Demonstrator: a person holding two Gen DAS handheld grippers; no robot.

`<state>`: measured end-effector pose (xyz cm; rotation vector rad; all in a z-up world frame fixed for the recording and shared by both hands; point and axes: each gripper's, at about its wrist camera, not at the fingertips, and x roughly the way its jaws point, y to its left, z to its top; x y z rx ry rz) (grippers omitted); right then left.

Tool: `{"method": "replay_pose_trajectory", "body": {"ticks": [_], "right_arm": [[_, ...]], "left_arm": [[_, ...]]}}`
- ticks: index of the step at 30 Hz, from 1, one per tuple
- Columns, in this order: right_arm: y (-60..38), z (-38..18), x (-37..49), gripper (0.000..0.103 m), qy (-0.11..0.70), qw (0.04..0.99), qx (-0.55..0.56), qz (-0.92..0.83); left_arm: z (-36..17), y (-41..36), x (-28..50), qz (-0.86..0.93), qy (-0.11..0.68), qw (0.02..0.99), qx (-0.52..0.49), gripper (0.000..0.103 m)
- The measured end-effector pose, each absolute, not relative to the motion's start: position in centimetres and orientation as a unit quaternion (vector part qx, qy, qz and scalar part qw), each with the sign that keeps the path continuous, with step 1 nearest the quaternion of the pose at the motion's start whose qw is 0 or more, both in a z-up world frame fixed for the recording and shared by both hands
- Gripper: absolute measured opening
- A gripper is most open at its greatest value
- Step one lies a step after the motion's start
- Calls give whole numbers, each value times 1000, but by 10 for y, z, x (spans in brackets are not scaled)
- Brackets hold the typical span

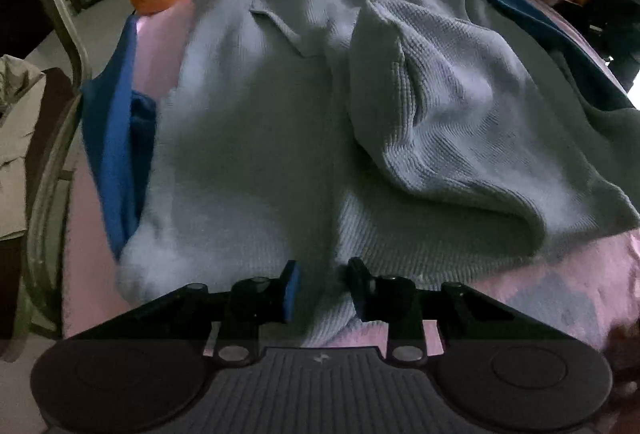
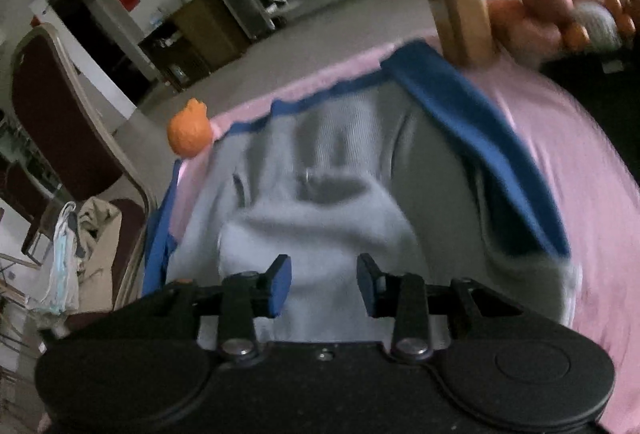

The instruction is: Fold clothes

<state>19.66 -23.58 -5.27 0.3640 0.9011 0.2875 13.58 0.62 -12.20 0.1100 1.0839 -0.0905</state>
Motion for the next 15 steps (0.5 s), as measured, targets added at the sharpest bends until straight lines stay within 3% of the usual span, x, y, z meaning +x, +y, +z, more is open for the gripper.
{"method": "replay_pose_trajectory", "body": {"ticks": [2, 4, 6, 12, 15], "right_arm": [[-239, -54, 214, 44, 429, 877, 169, 134], [-244, -61, 231, 50, 433, 875, 171, 135], [-249, -76, 247, 50, 442, 867, 190, 130], [-256, -125, 281, 53, 483, 833, 244, 113], [-257, -136, 286, 60, 489, 829, 254, 97]], "left_arm": [[-107, 12, 135, -54, 498, 865, 35, 38], [-92, 17, 147, -62, 465, 883, 12, 64], [-76, 22, 160, -67, 431, 900, -9, 77], [-87, -10, 209, -67, 432, 899, 18, 78], [-97, -31, 230, -67, 435, 897, 44, 66]]}}
